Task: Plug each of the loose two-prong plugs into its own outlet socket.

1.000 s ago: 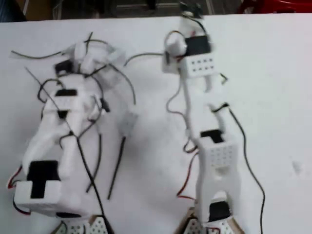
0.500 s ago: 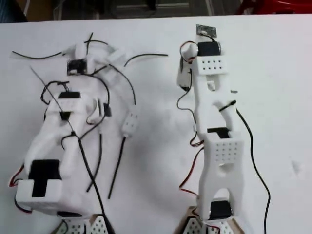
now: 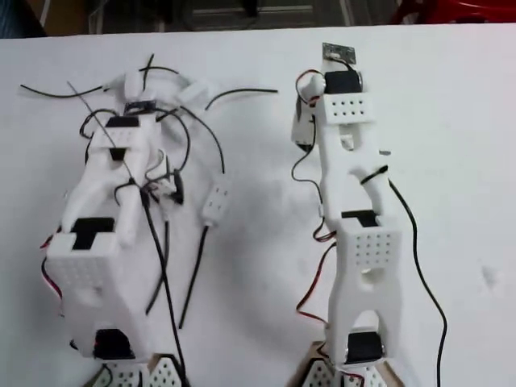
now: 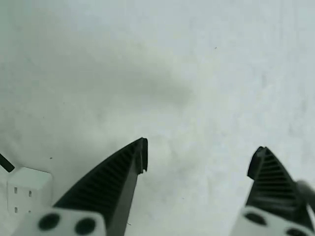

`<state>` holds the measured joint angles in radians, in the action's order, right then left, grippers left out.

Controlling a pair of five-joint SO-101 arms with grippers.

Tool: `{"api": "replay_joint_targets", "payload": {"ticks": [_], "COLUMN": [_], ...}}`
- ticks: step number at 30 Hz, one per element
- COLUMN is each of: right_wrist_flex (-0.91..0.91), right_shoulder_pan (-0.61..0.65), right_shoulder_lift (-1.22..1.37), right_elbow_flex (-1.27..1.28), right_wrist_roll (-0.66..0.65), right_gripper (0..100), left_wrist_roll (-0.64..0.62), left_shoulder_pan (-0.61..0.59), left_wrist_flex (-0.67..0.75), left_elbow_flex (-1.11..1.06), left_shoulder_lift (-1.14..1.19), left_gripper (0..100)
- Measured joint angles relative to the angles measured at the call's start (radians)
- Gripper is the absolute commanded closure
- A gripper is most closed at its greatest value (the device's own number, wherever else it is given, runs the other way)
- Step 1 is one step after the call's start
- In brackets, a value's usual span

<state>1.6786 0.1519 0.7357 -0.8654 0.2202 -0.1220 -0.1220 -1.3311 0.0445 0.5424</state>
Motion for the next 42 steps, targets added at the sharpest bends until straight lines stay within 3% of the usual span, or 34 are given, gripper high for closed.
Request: {"api": "replay_joint_targets", "payload": {"ticks": [8, 20, 34, 42], "right_wrist_flex": [0.0, 0.0, 0.0, -0.034], "right_shoulder_pan": [0.0, 0.0, 0.0, 0.002], "right_shoulder_lift": [0.0, 0.0, 0.0, 0.054], "right_elbow_flex": [0.0, 0.008, 0.008, 0.008], "right_wrist_roll": [0.0, 0.0, 0.0, 0.0], "right_gripper": [67.6, 67.6, 67.6, 67.6], "left_wrist_roll": [0.0, 0.002, -0.003, -0.003], "left_shoulder_pan": [0.009, 0.023, 0.064, 0.069], "left_wrist_flex": [0.015, 0.364, 0.364, 0.358], "left_elbow_flex": [-0.02, -0.404, -0.414, -0.414], "left_shoulder_lift": [-0.018, -0.282, -0.302, -0.307], "left_gripper": [77, 77, 96, 97]}}
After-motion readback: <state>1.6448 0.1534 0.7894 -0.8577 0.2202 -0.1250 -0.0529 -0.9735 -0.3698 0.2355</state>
